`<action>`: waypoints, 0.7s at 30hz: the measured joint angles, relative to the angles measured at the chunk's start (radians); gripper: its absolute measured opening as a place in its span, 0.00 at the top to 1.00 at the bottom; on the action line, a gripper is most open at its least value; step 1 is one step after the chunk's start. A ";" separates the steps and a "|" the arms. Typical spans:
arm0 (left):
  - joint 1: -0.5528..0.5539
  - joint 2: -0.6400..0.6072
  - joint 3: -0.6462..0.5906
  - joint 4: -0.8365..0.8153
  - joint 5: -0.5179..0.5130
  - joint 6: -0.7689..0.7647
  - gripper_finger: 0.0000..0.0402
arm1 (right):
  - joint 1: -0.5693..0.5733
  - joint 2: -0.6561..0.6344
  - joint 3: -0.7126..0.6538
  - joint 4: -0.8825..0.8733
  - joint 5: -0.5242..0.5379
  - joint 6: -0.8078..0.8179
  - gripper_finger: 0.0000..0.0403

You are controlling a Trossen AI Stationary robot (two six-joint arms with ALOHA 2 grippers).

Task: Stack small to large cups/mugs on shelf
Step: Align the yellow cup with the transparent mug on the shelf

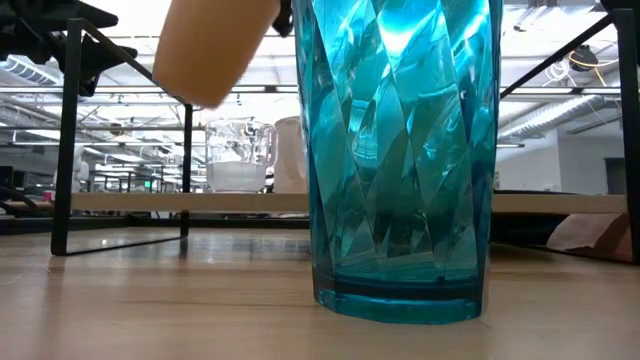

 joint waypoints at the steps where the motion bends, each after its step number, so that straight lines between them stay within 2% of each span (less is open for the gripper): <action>1: 0.000 0.000 0.000 -0.005 0.004 -0.003 0.41 | -0.001 0.010 0.000 -0.001 0.000 -0.001 1.00; 21: 0.000 0.000 0.000 -0.033 0.016 -0.019 0.41 | -0.010 0.094 0.000 -0.037 0.006 -0.005 1.00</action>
